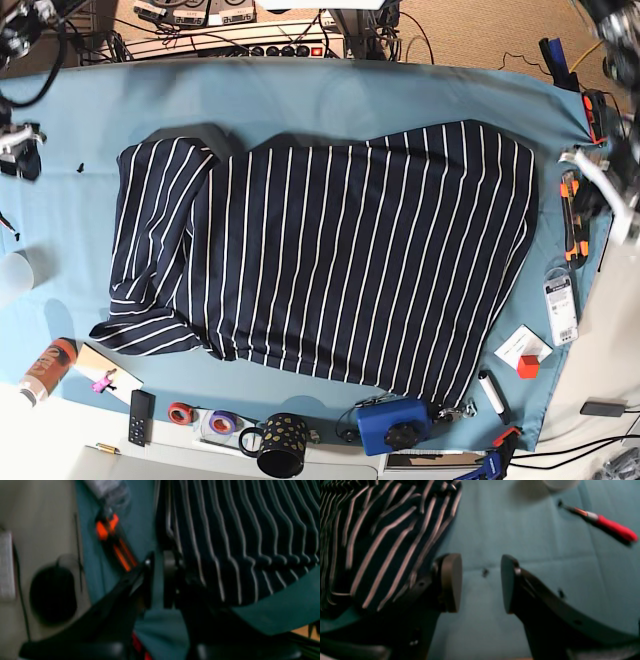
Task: Layout the t-shirt on the table in an organized manner, then fold the t-shirt properly
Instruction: 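Raise both grippers away from the shirt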
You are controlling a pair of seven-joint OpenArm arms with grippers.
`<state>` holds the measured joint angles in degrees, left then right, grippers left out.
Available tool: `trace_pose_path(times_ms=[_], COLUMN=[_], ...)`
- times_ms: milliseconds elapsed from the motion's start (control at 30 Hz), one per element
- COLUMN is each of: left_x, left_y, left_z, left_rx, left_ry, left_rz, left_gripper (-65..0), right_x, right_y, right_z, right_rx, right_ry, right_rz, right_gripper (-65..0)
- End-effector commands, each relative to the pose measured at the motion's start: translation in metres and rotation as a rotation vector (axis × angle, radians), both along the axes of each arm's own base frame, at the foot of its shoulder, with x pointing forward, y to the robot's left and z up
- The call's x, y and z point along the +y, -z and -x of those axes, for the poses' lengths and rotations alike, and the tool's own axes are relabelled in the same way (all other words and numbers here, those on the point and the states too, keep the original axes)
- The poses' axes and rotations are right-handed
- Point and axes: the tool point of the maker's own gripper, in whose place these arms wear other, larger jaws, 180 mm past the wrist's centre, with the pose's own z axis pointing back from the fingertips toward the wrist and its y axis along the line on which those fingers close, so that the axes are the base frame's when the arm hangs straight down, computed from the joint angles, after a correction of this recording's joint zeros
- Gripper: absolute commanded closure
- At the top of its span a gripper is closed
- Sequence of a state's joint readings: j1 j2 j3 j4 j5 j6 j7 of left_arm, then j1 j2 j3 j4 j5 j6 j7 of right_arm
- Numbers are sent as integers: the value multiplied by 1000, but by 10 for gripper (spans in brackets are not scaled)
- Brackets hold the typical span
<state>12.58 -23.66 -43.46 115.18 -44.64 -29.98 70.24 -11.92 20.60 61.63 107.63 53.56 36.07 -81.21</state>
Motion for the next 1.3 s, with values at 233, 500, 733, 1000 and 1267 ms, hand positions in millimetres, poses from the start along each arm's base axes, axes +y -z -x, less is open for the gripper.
trace_pose_path(times_ms=[233, 500, 733, 1000, 1267], left_x=[47, 90, 91, 91, 91], left_y=[-42, -54, -55, -56, -56], left_z=[43, 81, 84, 83, 83], left_rx=[-124, -112, -117, -120, -120], left_ry=[-141, -276, -283, -282, -281], left_rz=[-22, -104, -102, -98, -98], left_gripper=[-60, -60, -60, -60, -60], right_x=[32, 81, 111, 137, 134], right_y=[15, 59, 89, 128, 115], right_z=[5, 1, -14, -17, -47], right_rx=[-44, 9, 36, 101, 52], right_ry=[-83, -165, -226, -259, -269], right_rz=[-76, -229, -308, -406, -367], right_gripper=[-255, -255, -255, -255, 0])
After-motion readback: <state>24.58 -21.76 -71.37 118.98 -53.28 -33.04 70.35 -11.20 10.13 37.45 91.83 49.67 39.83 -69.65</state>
